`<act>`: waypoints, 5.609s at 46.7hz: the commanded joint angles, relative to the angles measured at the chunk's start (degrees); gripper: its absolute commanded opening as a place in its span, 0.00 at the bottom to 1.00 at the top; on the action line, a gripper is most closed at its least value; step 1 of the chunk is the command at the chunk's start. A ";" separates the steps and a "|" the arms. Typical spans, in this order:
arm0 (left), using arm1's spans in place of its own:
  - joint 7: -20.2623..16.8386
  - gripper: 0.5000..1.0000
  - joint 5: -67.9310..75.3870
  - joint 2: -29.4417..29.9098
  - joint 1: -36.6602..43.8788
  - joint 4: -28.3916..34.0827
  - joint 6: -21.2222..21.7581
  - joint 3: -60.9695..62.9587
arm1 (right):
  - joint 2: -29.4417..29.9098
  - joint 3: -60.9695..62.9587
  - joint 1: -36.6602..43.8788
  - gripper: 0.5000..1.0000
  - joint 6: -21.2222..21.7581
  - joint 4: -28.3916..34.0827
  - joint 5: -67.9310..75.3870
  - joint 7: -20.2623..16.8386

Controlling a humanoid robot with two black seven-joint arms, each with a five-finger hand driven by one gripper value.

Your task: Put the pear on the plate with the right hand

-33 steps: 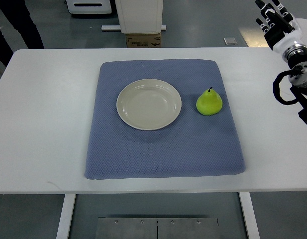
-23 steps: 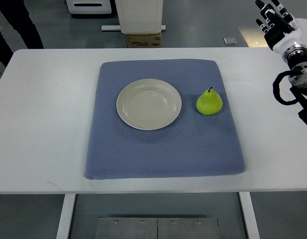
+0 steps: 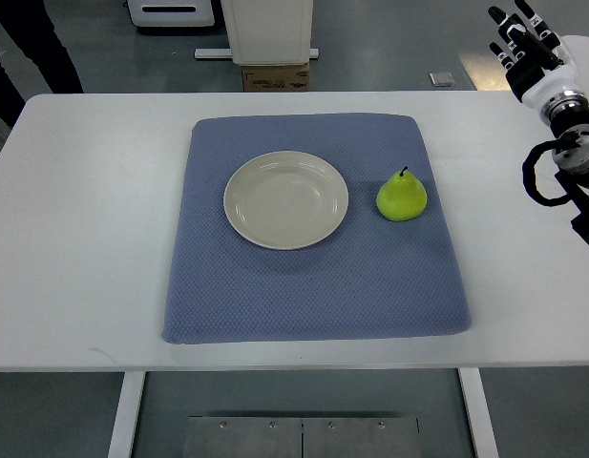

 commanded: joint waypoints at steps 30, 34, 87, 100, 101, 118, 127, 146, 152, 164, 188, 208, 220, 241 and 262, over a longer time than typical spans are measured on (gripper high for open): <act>-0.01 1.00 0.00 0.00 0.00 0.05 0.06 0.00 | -0.09 -0.30 -0.09 1.00 -0.18 -0.44 -0.09 0.18; -0.01 1.00 0.00 0.00 0.09 0.05 0.06 0.00 | -0.36 -0.30 -0.18 1.00 -0.44 -0.53 0.00 0.18; -0.01 1.00 0.08 0.00 0.09 0.05 0.06 0.00 | 1.05 -10.93 -2.99 1.00 5.35 -1.58 -6.94 4.92; -0.01 1.00 0.00 0.00 0.09 0.05 0.06 0.00 | -0.18 -17.08 -2.38 1.00 11.25 -0.18 -10.63 5.27; -0.01 1.00 0.00 0.00 0.00 0.05 0.06 0.00 | -0.53 -17.96 -2.38 1.00 11.25 0.09 -11.77 5.36; -0.01 1.00 0.00 0.00 0.09 0.05 0.06 0.00 | -11.78 -26.14 -2.03 1.00 11.07 15.11 -21.27 10.11; -0.01 1.00 0.00 0.00 0.09 0.05 0.06 0.00 | -17.05 -28.78 -1.76 1.00 9.76 20.56 -28.29 10.11; -0.01 1.00 0.00 0.00 0.09 0.05 0.06 0.00 | -20.40 -39.67 -1.32 1.00 -2.55 28.56 -33.40 9.93; -0.01 1.00 0.00 0.00 0.00 0.05 0.06 0.00 | -20.05 -39.76 -1.41 1.00 -4.13 29.36 -34.19 10.02; -0.01 1.00 0.00 0.00 0.09 0.05 0.06 0.00 | -18.90 -40.73 -1.85 1.00 -5.62 29.27 -34.37 10.02; -0.01 1.00 0.00 0.00 0.09 0.05 0.06 0.00 | -15.48 -42.84 -2.38 0.89 -10.81 28.04 -34.45 10.28; -0.01 1.00 0.00 0.00 0.09 0.05 0.06 0.00 | -12.93 -43.54 -2.99 0.86 -11.17 26.19 -34.45 10.20; -0.01 1.00 0.00 0.00 0.09 0.05 0.06 0.00 | -12.14 -43.54 -3.17 0.79 -11.25 25.40 -34.45 10.20; -0.01 1.00 0.00 0.00 0.09 0.05 0.06 0.00 | -10.46 -47.23 -2.90 0.79 -14.59 24.87 -34.54 10.28; -0.01 1.00 0.00 0.00 0.09 0.05 0.06 0.00 | -10.47 -47.41 -2.82 0.77 -16.26 24.87 -34.54 10.28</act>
